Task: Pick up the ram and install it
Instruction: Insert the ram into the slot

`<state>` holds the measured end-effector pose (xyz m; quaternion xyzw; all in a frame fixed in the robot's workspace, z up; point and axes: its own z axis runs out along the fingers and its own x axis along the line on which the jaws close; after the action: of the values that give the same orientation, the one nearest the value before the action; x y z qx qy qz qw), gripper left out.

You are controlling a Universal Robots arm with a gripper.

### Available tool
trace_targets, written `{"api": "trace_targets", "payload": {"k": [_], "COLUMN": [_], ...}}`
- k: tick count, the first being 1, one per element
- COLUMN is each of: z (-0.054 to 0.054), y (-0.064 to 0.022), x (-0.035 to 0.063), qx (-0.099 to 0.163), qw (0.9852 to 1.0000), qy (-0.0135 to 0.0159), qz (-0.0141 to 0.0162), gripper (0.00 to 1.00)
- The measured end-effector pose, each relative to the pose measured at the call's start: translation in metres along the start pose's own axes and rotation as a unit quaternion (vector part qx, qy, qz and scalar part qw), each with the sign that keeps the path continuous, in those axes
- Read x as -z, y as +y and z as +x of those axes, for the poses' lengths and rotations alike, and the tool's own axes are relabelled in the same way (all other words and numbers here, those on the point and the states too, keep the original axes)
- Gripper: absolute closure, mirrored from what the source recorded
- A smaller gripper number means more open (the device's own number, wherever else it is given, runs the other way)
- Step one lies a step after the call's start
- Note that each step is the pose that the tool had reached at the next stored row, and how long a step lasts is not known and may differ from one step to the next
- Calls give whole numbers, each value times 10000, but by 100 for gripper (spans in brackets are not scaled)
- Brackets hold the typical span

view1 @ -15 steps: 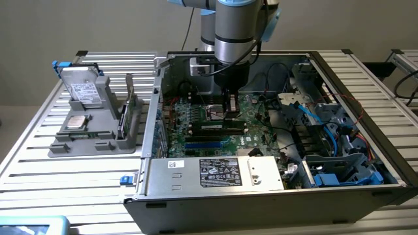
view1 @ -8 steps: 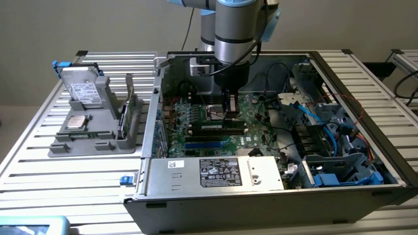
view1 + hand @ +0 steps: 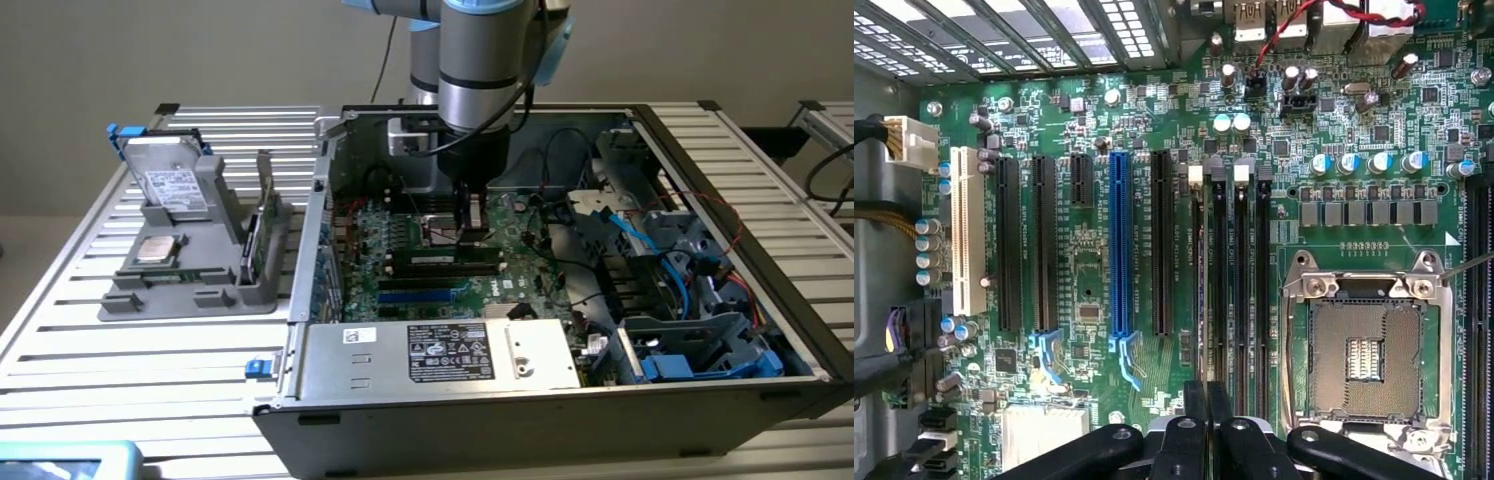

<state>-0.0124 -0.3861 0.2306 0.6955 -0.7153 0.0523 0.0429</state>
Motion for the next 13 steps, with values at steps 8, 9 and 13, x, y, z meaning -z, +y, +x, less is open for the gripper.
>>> {"api": "trace_targets", "payload": {"k": [8,9,13], "z": [4,4,6], "y": [-1,-1,0], "x": [-2,-3,-3], "qx": [0,0,-1], "qw": [10000,10000,10000], "qy": [7,8,19], "qz": [8,10,14], "gripper": [88,88,88]}}
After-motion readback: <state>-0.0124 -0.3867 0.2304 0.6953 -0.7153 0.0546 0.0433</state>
